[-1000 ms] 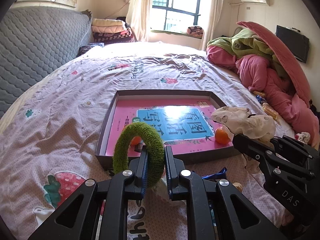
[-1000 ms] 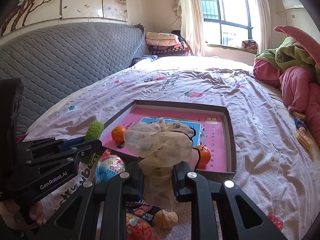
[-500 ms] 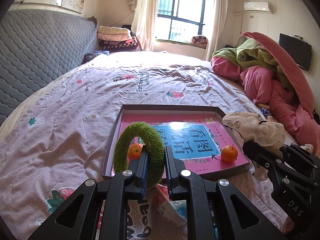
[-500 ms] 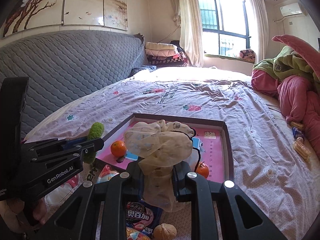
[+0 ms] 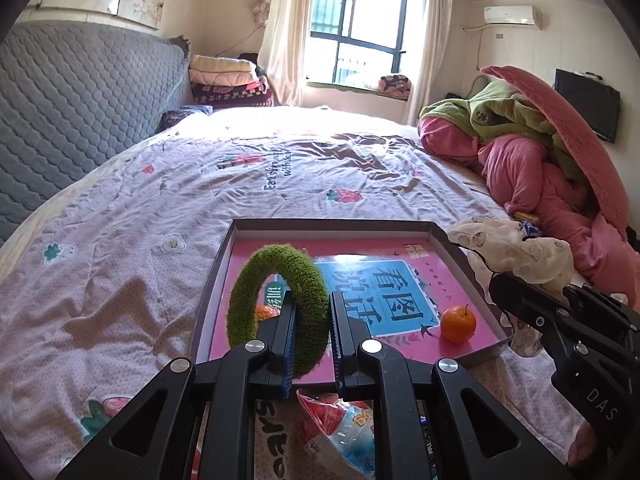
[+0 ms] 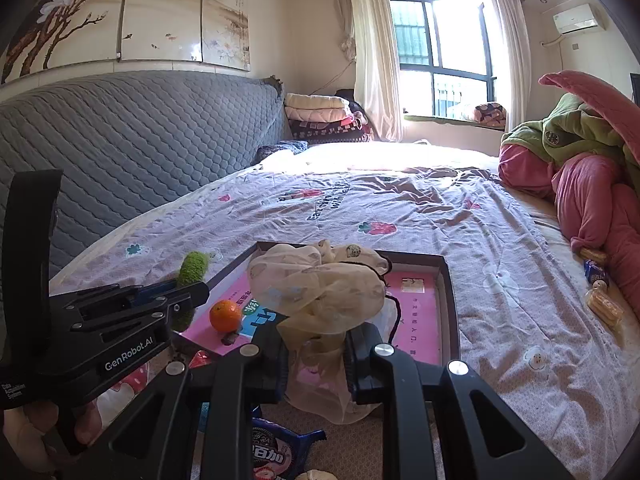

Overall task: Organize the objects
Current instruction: 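Lift the green ring and mesh bag and carry both over the tray, then lower the ring onto the book with the left tool while the right tool releases the bag, then withdraw both open tools from the tray toward the remaining items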

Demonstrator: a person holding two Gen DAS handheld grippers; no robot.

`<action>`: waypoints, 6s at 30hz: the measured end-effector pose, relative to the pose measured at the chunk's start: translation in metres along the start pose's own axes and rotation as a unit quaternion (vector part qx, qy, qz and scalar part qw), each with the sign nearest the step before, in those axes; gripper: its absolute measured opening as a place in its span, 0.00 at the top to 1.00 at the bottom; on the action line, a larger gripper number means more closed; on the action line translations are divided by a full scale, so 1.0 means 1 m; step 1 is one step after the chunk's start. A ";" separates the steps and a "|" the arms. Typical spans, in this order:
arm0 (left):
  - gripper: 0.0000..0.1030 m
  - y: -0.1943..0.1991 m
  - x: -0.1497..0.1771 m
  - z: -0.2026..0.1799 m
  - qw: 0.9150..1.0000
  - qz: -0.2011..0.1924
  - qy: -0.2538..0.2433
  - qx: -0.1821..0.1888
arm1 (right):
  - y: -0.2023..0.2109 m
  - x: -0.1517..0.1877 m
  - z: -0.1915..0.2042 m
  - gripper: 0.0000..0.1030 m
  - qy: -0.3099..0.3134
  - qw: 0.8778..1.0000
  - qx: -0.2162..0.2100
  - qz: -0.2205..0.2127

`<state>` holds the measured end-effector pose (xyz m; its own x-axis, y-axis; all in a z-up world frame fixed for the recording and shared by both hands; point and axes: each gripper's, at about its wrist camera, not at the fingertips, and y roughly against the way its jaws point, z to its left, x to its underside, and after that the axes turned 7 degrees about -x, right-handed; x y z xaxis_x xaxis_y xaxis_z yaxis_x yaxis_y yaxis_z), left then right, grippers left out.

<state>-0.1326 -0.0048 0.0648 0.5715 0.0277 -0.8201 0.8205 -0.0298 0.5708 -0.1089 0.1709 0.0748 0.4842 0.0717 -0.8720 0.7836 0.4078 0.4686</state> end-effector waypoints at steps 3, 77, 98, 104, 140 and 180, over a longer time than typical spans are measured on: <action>0.86 -0.004 -0.004 -0.001 1.000 -0.006 -0.002 -0.001 | 0.000 -0.003 -0.008 0.78 -0.016 1.000 -0.007 -0.003; 0.85 -0.109 -0.005 -0.027 0.988 0.137 -0.053 0.045 | -0.081 0.005 -0.006 0.79 0.023 0.997 0.006 0.072; 0.85 -0.113 0.002 -0.032 0.982 0.161 -0.093 0.046 | -0.099 0.023 -0.011 0.78 0.029 0.991 0.007 0.133; 0.85 -0.111 0.002 -0.033 0.981 0.159 -0.100 0.048 | -0.100 0.029 -0.009 0.78 0.040 0.988 0.008 0.146; 0.83 -0.108 0.004 -0.037 0.977 0.173 -0.101 0.067 | -0.079 0.029 -0.012 0.51 0.044 0.990 0.005 0.136; 0.51 -0.072 -0.019 -0.014 0.988 0.128 -0.015 0.086 | -0.031 0.001 -0.030 0.43 -0.015 1.000 -0.012 0.023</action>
<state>-0.2020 0.0105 0.0396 0.7579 -0.0332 -0.6516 0.6335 -0.2014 0.7471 -0.1441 0.1861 0.0552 0.5323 0.0634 -0.8442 0.7504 0.4263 0.5051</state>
